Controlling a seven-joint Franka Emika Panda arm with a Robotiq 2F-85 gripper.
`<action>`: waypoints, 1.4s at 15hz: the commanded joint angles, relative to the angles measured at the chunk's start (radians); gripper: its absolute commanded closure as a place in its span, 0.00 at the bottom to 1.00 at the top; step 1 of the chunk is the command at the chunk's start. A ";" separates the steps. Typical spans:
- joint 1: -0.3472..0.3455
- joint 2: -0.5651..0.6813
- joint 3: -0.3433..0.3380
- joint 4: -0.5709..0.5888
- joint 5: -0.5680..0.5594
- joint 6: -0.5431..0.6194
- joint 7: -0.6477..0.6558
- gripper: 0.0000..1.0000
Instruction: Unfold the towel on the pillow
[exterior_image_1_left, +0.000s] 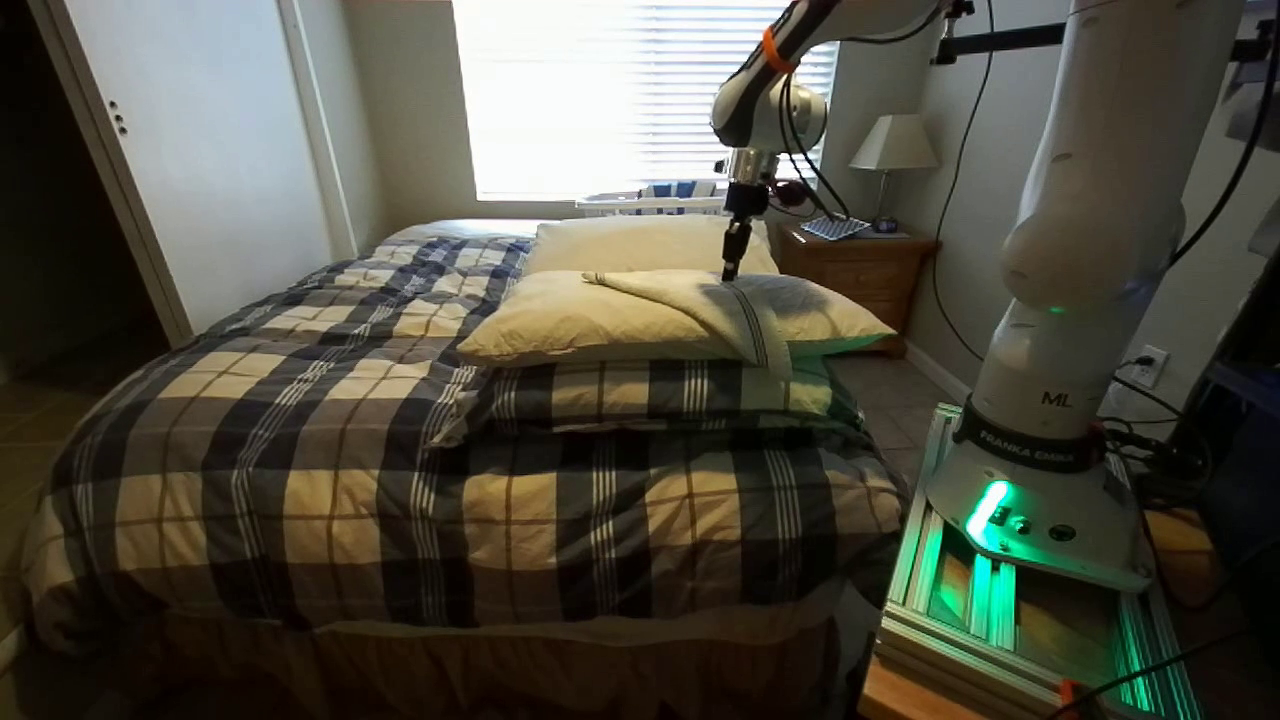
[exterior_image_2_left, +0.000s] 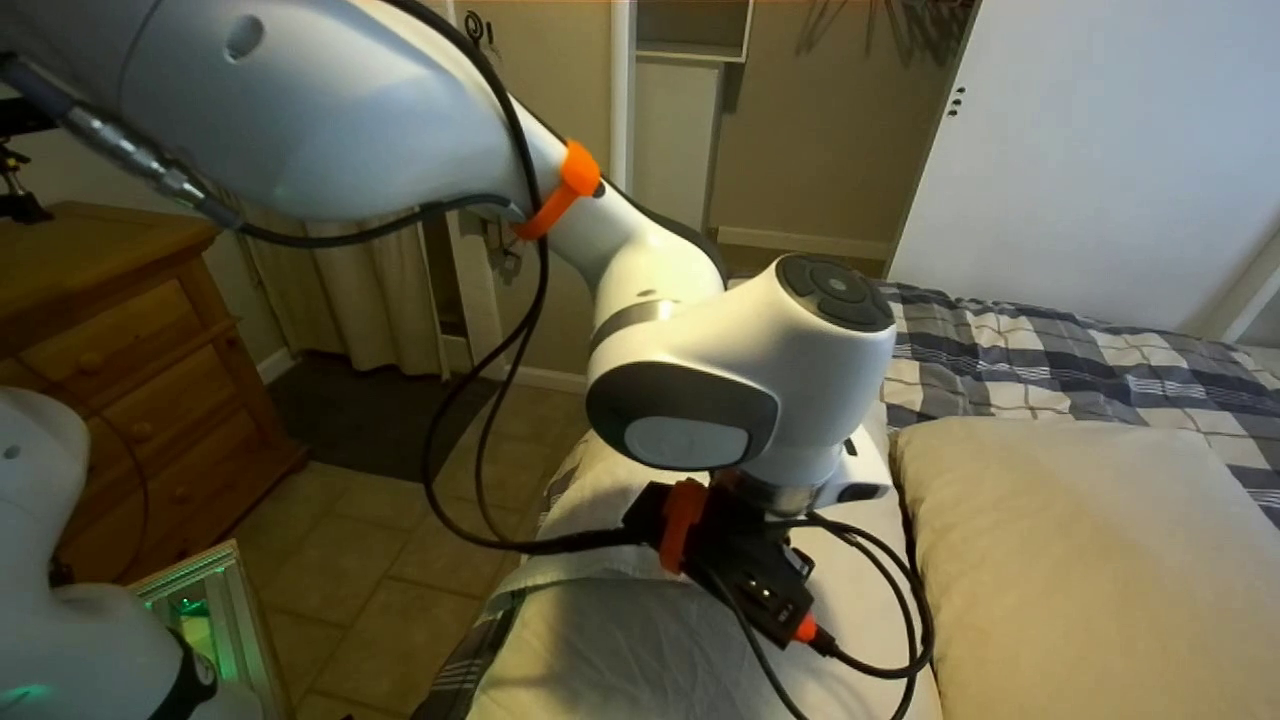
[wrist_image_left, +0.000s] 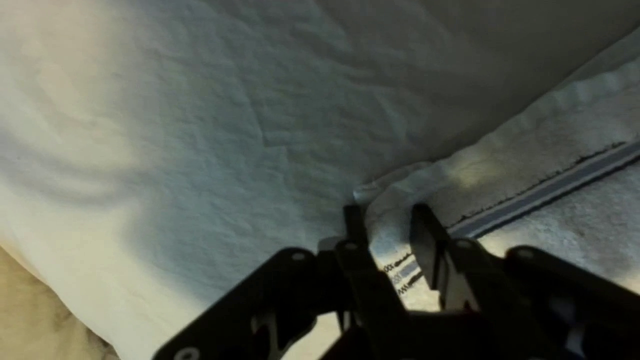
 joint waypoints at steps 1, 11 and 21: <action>-0.020 0.001 0.015 0.016 0.020 0.012 -0.021 0.99; -0.009 -0.031 0.018 0.044 0.006 -0.085 0.101 0.99; 0.059 -0.137 0.074 0.119 0.121 -0.404 0.288 0.99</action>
